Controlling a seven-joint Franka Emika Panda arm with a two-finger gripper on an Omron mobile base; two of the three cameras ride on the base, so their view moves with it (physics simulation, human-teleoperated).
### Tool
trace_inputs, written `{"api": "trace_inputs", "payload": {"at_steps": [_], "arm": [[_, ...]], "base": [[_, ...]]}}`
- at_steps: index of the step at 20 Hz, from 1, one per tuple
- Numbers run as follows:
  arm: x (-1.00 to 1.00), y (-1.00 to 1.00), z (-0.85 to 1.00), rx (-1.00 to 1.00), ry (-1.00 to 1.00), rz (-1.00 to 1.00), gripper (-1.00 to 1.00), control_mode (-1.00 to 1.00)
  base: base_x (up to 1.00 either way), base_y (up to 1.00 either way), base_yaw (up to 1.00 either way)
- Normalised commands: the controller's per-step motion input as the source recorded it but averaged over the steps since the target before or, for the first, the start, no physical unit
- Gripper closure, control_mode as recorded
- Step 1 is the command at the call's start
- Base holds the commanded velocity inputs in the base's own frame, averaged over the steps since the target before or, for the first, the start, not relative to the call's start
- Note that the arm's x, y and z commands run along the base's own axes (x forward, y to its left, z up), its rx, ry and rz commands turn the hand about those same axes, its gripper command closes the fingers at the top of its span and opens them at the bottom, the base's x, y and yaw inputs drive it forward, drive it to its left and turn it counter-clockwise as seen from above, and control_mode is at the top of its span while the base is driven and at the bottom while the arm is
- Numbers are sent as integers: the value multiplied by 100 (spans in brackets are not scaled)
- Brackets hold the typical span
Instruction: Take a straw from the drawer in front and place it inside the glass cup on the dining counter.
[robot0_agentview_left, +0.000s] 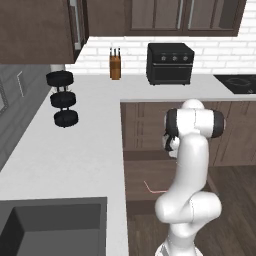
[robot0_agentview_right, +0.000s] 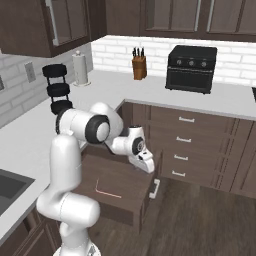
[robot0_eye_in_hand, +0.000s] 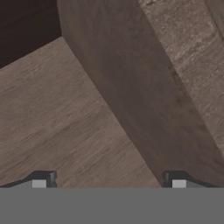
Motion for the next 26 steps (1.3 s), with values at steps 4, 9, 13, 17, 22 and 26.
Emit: {"api": "trace_inputs", "payload": {"at_steps": [4, 9, 13, 17, 22, 26], "arm": [[-12, -1, 51, 0, -10, 22, -100, -100], [0, 95, 55, 0, 3, 38, -100, -100], [0, 98, 24, 3, 12, 45, -100, -100], [0, 57, 2, 20, 19, 49, -100, -100], [-5, 50, 0, 23, 20, 51, -100, -100], [-26, 55, -2, 10, 8, 41, -100, -100]], "base": [[0, 0, 0], [0, 0, 0], [0, 0, 0], [0, 0, 0], [0, 0, 0], [0, 0, 0]]}}
